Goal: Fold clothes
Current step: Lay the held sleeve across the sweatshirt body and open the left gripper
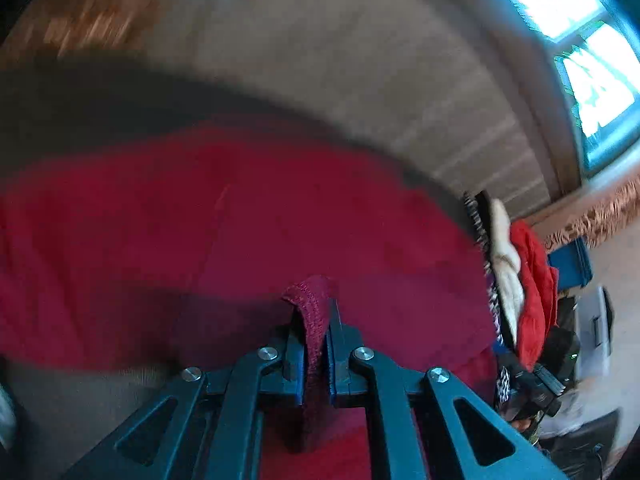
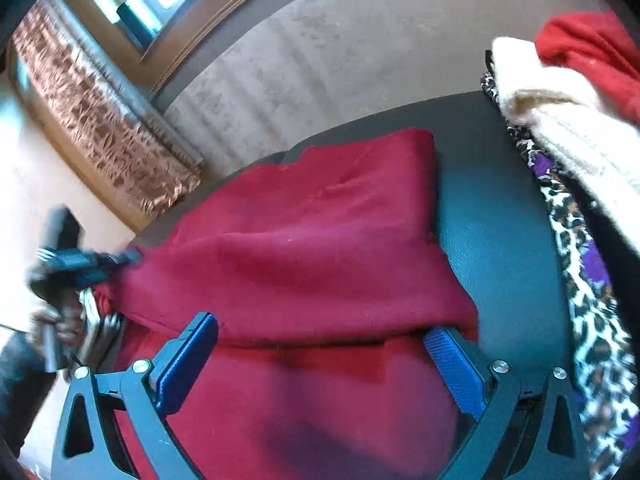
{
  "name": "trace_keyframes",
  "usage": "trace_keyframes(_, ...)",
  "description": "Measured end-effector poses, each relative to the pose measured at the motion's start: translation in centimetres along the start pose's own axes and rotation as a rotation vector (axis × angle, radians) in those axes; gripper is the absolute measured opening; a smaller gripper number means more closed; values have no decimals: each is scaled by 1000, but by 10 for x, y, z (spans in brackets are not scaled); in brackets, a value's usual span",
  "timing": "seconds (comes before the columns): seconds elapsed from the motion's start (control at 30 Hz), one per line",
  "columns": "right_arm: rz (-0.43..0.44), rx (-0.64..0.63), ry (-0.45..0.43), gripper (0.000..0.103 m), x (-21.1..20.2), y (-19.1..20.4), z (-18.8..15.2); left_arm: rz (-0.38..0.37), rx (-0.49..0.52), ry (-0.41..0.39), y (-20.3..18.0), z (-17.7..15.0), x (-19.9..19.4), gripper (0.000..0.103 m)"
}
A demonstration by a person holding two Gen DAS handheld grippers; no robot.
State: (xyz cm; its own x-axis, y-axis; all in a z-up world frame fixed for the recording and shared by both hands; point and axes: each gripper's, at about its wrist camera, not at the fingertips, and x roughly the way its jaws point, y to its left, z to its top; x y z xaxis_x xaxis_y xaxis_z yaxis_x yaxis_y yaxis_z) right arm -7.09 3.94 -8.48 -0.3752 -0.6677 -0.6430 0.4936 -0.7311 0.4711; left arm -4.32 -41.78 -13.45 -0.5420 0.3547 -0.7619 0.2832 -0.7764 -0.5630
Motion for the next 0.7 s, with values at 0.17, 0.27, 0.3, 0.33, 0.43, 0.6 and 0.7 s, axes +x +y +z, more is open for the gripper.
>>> trace_keyframes(0.17, 19, -6, -30, 103, -22, -2, 10, -145, -125, -27, 42, -20, -4, 12)
trace_keyframes(0.27, -40, -32, -62, 103, -21, -2, 30, -194, -159, -39, 55, -21, -7, 14)
trace_keyframes(0.3, -72, -45, -55, 103, -14, -1, 38, -202, -170, -35, 57, -22, -4, 15)
trace_keyframes(0.33, -103, -58, -49, 103, -7, -1, 47, -209, -179, -35, 57, -21, -3, 15)
trace_keyframes(0.43, -199, -97, -23, 103, 15, 2, 71, -226, -196, -33, 53, -18, 2, 22)
trace_keyframes(0.6, -333, -170, 84, 101, 68, 3, 93, -193, -151, -28, 40, -14, 10, 23)
trace_keyframes(0.7, -383, -188, 132, 66, 87, -5, 94, -130, -39, -48, 26, -16, 6, 12)
